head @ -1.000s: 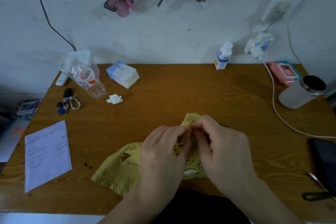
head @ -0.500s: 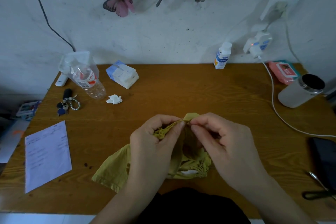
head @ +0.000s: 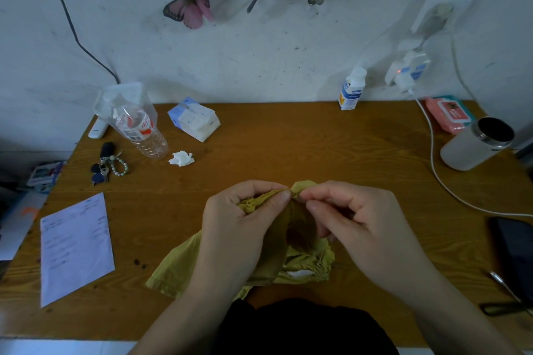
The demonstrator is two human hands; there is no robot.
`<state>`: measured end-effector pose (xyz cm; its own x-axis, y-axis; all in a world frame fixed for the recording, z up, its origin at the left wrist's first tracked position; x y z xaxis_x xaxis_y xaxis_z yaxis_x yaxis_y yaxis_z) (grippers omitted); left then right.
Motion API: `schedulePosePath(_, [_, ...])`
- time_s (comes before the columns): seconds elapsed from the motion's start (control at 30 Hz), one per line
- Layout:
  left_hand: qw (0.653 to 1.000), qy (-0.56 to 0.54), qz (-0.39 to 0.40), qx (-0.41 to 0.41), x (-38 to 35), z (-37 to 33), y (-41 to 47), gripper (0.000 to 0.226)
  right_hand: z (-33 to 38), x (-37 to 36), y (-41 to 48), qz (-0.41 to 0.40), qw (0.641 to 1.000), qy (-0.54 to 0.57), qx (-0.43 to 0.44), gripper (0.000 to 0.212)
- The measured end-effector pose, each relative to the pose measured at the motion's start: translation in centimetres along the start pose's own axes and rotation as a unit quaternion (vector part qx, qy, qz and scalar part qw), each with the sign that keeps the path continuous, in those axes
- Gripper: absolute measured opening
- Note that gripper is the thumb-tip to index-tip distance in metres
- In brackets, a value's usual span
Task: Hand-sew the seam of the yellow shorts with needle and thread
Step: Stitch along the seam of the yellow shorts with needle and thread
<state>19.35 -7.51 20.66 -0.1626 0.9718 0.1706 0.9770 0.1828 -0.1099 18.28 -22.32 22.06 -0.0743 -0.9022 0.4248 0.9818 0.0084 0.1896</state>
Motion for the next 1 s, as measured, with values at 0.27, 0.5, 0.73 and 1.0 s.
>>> schedulePosePath(0.27, [0.994, 0.005, 0.099, 0.054, -0.7, 0.8, 0.6, 0.007, -0.8, 0.0, 0.4, 0.075, 0.992, 0.075, -0.063, 0.026])
schedulePosePath(0.5, [0.942, -0.13, 0.215, 0.22, -1.6, 1.6, 0.3, 0.013, -1.5, -0.4, 0.5, 0.153, 0.962, 0.183, -0.13, 0.017])
schedulePosePath(0.73, [0.916, -0.167, 0.247, 0.27, -1.9, 1.8, -0.2, 0.012, -1.6, -0.8, 0.4, 0.181, 0.948, 0.216, -0.147, 0.017])
schedulePosePath(1.0, [0.9, -0.189, 0.239, 0.312, -2.3, 2.3, -0.6, 0.006, -0.8, -0.5, -0.1, 0.106, 0.985, 0.123, -0.064, 0.019])
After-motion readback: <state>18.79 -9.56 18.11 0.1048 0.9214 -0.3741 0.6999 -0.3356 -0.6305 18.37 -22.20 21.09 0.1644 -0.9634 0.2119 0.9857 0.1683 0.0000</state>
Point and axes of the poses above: each hand's wrist, its own y-axis towards the middle knuckle, its own x-axis out of the back of the hand, z = x × y, the point moved 7 cm from there along y, towards the middle knuckle, and after that the axes turned 11 degrees about -z, right-handed, at the moved point
